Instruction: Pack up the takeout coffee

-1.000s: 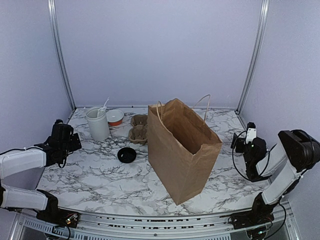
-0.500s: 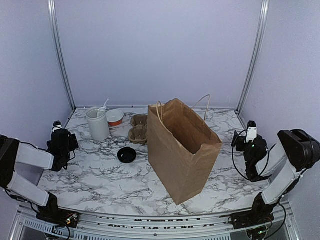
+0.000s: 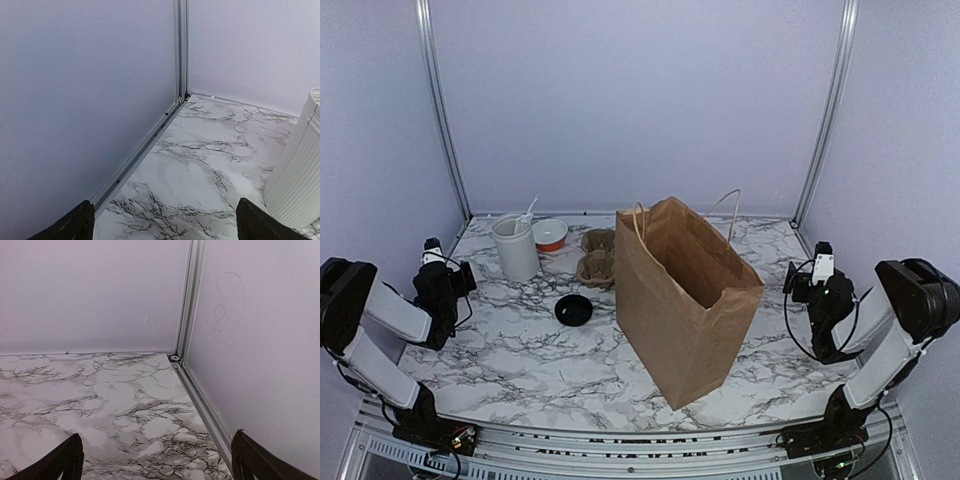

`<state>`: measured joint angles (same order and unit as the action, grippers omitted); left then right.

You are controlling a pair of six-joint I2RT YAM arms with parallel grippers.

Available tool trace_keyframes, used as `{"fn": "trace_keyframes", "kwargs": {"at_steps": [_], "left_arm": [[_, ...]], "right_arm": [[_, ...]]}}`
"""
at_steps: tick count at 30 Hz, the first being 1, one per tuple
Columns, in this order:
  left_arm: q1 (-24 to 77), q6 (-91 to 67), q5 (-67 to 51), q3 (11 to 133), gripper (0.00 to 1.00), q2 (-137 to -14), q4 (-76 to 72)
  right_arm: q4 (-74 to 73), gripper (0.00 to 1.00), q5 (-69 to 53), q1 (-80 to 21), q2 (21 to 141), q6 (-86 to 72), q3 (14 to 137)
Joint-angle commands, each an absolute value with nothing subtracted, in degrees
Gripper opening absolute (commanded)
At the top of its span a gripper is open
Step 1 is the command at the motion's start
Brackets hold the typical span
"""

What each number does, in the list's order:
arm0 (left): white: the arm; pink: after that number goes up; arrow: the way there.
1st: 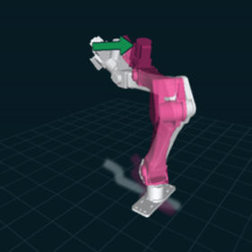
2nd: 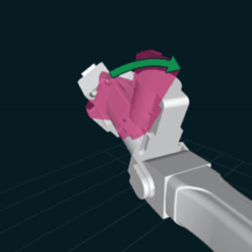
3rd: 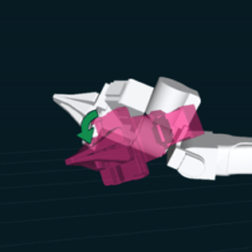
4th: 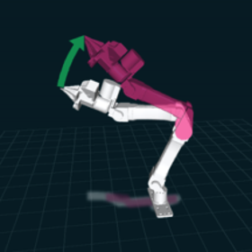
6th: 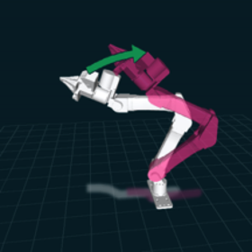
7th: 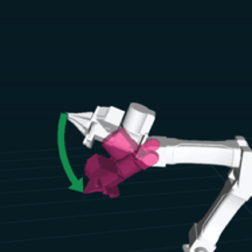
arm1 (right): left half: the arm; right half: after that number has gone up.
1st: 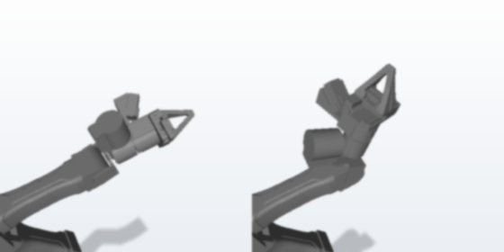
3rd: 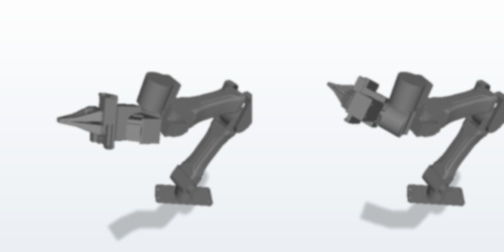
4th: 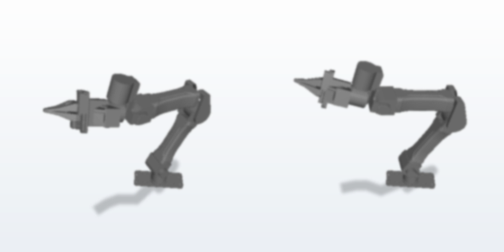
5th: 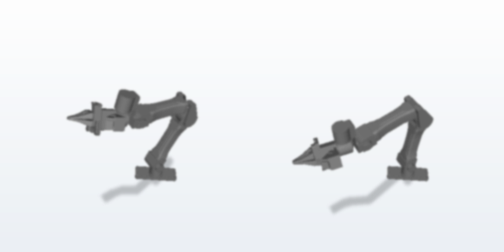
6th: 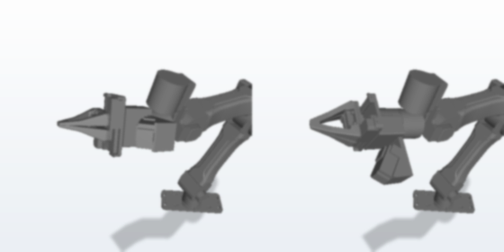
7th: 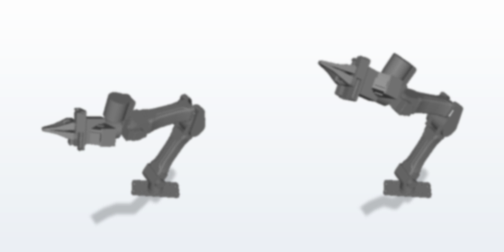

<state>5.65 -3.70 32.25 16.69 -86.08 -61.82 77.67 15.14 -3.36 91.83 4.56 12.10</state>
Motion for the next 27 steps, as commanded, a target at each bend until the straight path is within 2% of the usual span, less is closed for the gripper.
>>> {"fn": "trace_keyframes", "kwargs": {"at_steps": [1,27], "left_arm": [[3.70,-1.63,20.85,12.76,0.99,-88.17,-76.33],[3.66,-1.24,19.34,12.94,0.99,-87.64,-73.73]], "right_arm": [[79.52,1.00,15.62,-3.52,91.85,4.74,12.39],[79.27,1.00,15.47,-3.43,91.85,4.61,12.46]]}}
